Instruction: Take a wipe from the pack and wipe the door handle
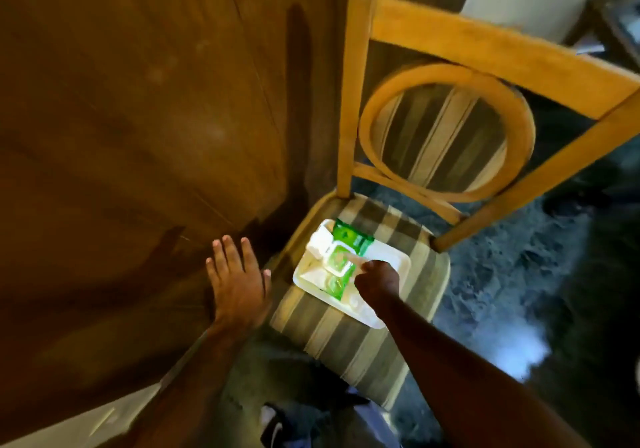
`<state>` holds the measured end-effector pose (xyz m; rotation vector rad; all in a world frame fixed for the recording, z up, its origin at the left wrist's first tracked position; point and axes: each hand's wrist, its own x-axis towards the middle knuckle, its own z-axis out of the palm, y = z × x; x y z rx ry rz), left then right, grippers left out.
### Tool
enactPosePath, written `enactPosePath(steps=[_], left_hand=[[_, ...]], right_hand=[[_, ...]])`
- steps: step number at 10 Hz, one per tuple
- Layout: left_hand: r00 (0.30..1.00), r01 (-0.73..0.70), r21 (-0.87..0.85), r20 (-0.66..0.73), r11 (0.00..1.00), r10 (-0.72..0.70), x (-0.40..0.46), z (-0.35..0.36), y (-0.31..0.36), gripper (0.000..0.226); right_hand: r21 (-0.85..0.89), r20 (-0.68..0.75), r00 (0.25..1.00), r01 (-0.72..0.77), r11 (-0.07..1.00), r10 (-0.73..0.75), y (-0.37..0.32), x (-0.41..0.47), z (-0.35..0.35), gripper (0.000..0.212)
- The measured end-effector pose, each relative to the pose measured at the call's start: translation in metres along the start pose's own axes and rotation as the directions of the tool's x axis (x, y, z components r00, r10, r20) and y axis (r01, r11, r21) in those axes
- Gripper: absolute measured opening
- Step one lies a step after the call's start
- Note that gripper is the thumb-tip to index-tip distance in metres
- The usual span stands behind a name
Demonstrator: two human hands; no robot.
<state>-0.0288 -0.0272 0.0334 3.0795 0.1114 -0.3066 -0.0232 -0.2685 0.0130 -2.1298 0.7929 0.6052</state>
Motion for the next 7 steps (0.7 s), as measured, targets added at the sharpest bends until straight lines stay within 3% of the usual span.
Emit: enactPosePath(steps=[2,4,5,6,7], left_hand=[[0.996,-0.059,0.018,0.069,0.998,0.057,0.014,0.047,0.023,0.074],[0.989,-0.031,0.095,0.145,0.995,0.017,0.015,0.078,0.009,0.075],[0.987,0.0,0.115,0.159,0.993,-0.019,0.012,0.078,-0.009,0.078],[0.984,0.03,0.08,0.172,0.996,-0.043,0.013,0.056,-0.01,0.074],[0.979,-0.002,0.047,0.206,0.999,-0.008,0.012,0.038,-0.013,0.068]], right_hand=[[-0.025,0.06,0.992,-0.113,0.993,0.114,0.047,0.042,0.021,0.051],[-0.216,0.251,0.959,-0.076,0.973,0.13,0.08,0.068,0.057,0.061],[-0.13,0.259,0.955,-0.117,0.985,0.148,0.076,0.073,0.052,0.057],[-0.118,-0.016,0.994,-0.113,0.987,0.112,0.062,0.057,0.033,0.046],[-0.218,-0.161,0.982,-0.13,0.967,0.096,0.048,0.039,0.021,0.042]])
